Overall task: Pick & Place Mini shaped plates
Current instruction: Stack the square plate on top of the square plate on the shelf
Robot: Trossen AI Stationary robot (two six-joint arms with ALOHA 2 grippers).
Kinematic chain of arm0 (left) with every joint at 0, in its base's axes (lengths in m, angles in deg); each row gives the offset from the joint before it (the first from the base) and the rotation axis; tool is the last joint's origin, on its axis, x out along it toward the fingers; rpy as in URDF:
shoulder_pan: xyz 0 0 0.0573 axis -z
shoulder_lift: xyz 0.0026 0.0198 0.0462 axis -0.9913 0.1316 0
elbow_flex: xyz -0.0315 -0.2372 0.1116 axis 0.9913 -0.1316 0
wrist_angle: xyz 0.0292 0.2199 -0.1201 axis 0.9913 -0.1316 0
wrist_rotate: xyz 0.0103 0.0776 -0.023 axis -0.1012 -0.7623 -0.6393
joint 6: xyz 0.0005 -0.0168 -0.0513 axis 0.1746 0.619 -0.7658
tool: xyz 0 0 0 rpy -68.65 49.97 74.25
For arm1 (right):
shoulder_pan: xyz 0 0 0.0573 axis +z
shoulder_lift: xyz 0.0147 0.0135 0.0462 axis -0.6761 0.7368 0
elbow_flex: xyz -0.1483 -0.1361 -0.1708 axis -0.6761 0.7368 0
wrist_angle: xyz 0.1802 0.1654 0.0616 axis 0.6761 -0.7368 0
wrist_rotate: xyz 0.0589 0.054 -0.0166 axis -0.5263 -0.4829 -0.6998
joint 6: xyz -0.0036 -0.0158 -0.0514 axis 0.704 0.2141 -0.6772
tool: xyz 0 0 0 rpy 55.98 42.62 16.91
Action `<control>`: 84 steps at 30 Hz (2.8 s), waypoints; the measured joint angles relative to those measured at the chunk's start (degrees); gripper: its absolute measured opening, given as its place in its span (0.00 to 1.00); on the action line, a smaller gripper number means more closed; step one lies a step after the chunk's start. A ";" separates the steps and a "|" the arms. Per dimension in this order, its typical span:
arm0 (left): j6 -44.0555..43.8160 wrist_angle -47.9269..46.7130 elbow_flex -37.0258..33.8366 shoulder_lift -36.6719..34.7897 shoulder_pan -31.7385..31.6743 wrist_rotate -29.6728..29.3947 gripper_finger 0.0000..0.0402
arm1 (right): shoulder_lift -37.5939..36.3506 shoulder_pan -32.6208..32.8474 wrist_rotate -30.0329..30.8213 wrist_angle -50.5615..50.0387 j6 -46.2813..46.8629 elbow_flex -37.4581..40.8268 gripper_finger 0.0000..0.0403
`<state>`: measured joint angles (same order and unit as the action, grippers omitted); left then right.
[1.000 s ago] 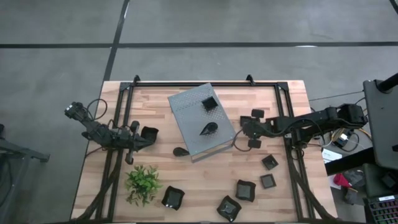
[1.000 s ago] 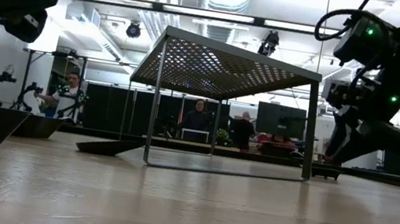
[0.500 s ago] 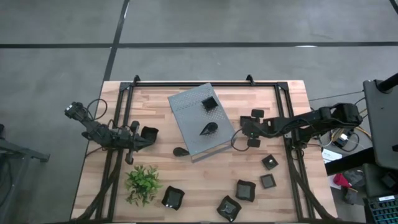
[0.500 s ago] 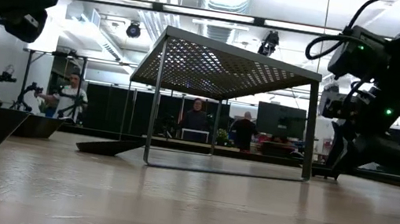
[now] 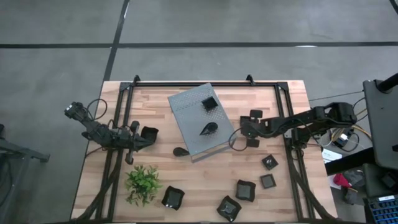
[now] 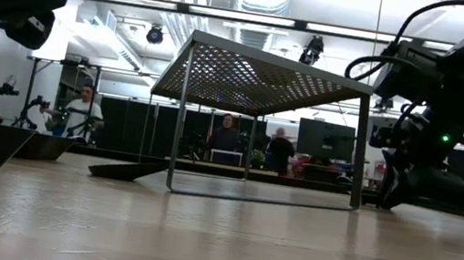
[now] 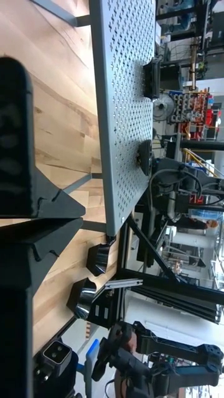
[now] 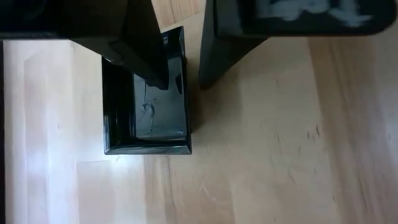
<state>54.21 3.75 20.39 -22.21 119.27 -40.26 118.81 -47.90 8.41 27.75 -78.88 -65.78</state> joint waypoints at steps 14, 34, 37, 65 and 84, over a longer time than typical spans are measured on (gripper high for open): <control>0.01 0.00 -0.01 -0.02 -0.01 0.02 0.00 | -3.34 -0.06 0.18 -2.84 0.81 -2.12 0.02; 0.01 0.00 -0.01 -0.02 0.00 0.02 0.00 | -13.94 -0.04 15.67 -8.66 2.68 -10.12 0.02; 0.00 0.00 0.00 -0.02 0.00 0.02 0.00 | -15.48 0.01 15.66 -8.61 -1.83 -12.27 0.02; -0.01 0.00 -0.01 -0.02 -0.02 0.01 0.00 | 3.48 6.58 7.97 -5.89 -33.65 -38.47 0.02; -0.02 0.00 -0.01 -0.02 0.00 0.02 0.00 | 11.26 -0.19 2.11 -10.29 -37.43 -44.98 0.02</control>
<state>54.19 3.75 20.38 -22.23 119.28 -40.24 130.07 -48.09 10.52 17.45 -116.31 -110.76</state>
